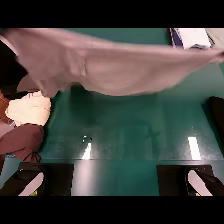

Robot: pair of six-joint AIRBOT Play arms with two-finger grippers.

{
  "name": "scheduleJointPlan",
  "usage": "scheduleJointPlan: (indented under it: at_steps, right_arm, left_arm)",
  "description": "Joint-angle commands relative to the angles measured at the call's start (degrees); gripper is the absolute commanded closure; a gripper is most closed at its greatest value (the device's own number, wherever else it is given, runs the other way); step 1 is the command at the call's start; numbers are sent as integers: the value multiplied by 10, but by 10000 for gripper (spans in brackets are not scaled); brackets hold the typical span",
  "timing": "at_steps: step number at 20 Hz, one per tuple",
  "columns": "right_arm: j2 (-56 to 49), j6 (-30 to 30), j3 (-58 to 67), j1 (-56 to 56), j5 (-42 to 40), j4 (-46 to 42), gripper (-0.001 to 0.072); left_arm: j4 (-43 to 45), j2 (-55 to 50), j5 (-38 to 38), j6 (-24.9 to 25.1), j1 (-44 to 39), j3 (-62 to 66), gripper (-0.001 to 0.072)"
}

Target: Fold the shirts.

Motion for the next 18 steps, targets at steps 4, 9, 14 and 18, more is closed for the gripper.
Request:
scheduleJointPlan:
  at_steps: [4,9,14,18]
  right_arm:
    - [37,3,226,-115,94,0,699]
    - [-59,44,328,-114,196,0,700]
    - [-184,84,236,40,234,-165,701]
    - [-322,87,154,110,242,-214,701]
  left_arm:
    - [1,31,-14,-56,0,213,684]
    - [2,10,-67,-71,0,144,684]
    - [0,-89,-132,-63,0,-27,683]
    - [-1,-217,-121,-27,0,-140,683]
